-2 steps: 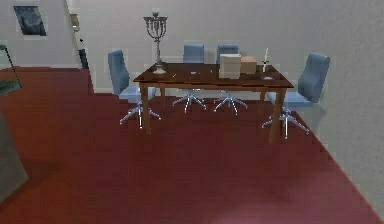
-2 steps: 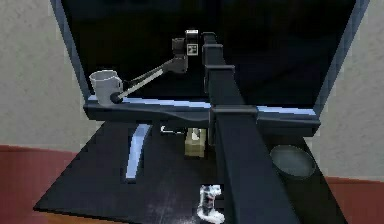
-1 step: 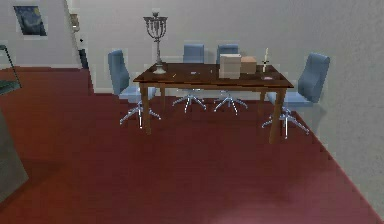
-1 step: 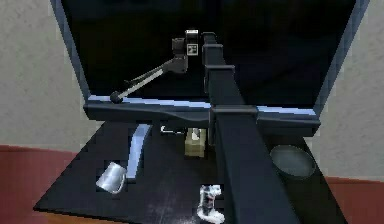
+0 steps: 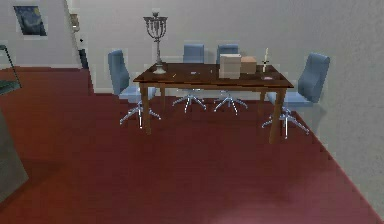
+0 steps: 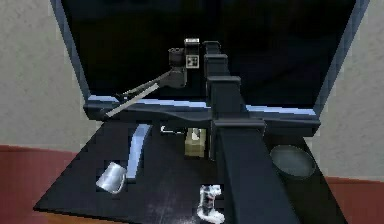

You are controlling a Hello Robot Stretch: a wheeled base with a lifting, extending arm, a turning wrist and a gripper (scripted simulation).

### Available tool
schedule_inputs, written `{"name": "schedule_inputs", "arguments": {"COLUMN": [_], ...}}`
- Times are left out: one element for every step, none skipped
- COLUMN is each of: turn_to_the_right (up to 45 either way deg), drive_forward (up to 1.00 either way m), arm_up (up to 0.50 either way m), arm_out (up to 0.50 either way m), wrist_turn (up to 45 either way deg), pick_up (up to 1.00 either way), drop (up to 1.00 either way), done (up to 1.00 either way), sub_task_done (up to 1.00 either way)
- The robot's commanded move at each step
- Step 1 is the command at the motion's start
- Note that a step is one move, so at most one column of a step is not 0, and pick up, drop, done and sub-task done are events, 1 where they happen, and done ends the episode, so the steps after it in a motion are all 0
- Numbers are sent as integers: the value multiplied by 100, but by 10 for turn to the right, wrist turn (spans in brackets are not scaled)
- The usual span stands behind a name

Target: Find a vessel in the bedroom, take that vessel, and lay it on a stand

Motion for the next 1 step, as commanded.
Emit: {"name": "schedule_inputs", "arguments": {"turn_to_the_right": [0], "drive_forward": [0], "arm_up": [0], "arm_out": [0], "wrist_turn": [0], "pick_up": [0], "drop": [0], "done": [100], "sub_task_done": [0]}}
